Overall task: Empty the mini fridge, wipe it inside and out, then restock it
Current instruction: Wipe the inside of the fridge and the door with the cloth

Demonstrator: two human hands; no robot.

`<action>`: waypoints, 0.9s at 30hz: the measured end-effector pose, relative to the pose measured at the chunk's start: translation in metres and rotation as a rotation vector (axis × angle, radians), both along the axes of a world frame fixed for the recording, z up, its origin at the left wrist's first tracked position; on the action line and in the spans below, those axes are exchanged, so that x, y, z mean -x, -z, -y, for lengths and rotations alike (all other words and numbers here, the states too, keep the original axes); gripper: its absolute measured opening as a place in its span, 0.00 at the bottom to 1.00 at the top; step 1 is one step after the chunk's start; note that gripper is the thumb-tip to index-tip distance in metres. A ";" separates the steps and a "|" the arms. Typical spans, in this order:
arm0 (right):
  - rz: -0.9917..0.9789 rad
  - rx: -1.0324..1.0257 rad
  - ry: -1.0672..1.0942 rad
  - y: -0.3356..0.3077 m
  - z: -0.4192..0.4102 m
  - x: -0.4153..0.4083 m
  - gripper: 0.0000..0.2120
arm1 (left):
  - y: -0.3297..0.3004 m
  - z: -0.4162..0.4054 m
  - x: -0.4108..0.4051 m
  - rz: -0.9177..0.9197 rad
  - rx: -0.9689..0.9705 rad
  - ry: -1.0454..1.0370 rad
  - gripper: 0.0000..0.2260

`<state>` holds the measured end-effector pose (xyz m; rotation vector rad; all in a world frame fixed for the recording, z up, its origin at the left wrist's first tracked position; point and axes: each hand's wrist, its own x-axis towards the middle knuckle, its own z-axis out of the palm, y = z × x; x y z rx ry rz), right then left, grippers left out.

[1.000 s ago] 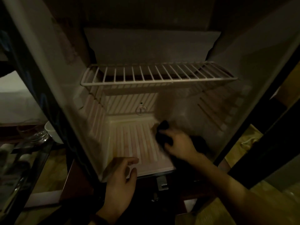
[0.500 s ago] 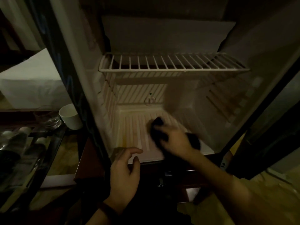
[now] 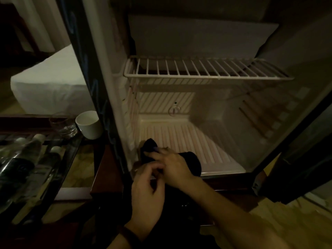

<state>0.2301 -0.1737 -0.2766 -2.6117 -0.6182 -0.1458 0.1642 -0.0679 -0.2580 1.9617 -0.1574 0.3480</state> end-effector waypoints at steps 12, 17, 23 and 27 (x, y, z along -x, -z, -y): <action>-0.012 0.072 0.736 0.002 0.110 -0.056 0.25 | 0.021 -0.026 0.010 0.043 -0.274 0.084 0.15; -0.017 0.023 0.268 0.005 -0.007 -0.028 0.28 | 0.020 -0.029 0.003 0.068 -0.333 0.081 0.14; -0.103 -0.048 0.051 -0.003 -0.019 -0.001 0.28 | 0.020 -0.050 0.010 0.059 -0.274 -0.032 0.06; -0.032 0.049 0.117 -0.003 -0.026 -0.025 0.27 | 0.021 -0.053 0.004 0.040 -0.181 -0.151 0.14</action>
